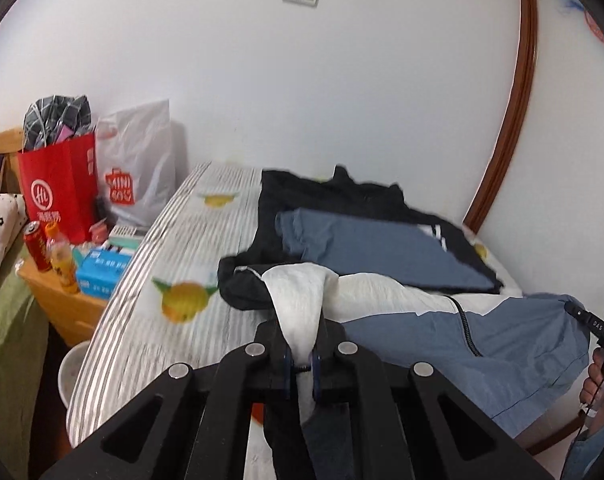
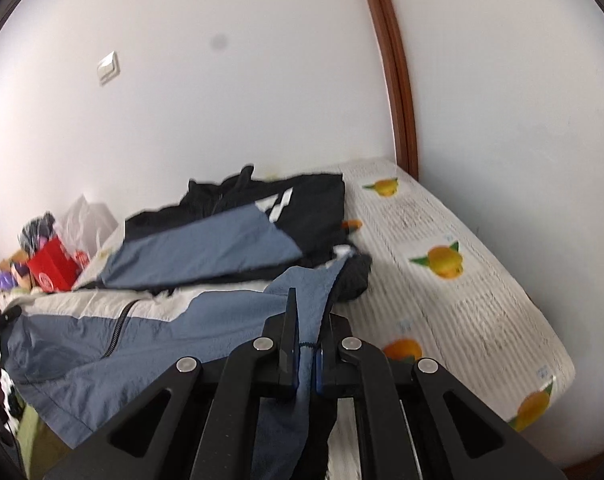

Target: Fold large clothes

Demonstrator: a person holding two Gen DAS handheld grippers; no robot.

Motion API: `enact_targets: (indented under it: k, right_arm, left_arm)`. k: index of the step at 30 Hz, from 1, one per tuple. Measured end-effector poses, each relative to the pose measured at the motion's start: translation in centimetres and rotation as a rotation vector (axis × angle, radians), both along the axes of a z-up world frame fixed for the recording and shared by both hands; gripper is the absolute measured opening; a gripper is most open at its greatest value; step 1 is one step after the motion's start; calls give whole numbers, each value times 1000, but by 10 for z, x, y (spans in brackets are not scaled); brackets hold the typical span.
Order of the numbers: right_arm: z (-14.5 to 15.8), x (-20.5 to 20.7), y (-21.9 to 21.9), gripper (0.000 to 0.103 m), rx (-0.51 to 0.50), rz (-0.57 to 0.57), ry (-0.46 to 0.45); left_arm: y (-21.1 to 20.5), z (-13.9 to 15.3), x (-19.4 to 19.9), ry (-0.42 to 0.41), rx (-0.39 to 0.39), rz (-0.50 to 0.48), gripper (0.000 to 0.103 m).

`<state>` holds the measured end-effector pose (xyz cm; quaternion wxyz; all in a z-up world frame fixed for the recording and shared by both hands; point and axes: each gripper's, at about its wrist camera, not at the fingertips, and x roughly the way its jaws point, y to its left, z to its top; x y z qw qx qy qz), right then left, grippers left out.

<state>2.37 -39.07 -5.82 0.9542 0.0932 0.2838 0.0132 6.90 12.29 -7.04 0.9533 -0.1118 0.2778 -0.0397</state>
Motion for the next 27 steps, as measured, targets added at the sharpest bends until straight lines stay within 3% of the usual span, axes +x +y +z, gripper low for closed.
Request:
enact_targets:
  k: [5,14,20,27]
  right_arm:
    - [14,26,3,5,9,-9,-36]
    - [30,91,8,5,36,0,-53]
    - [25,136,16,5,12,-16,-45]
    - [1,188,22,5,-31,-23,7]
  left_arm:
    - [-1,10,25,-31,-5,23,7]
    - [1,16,85,14,-17,66,7]
    - [-2,12,122,51,-2,81,8]
    - [-7,-13,172,125,33,106,8]
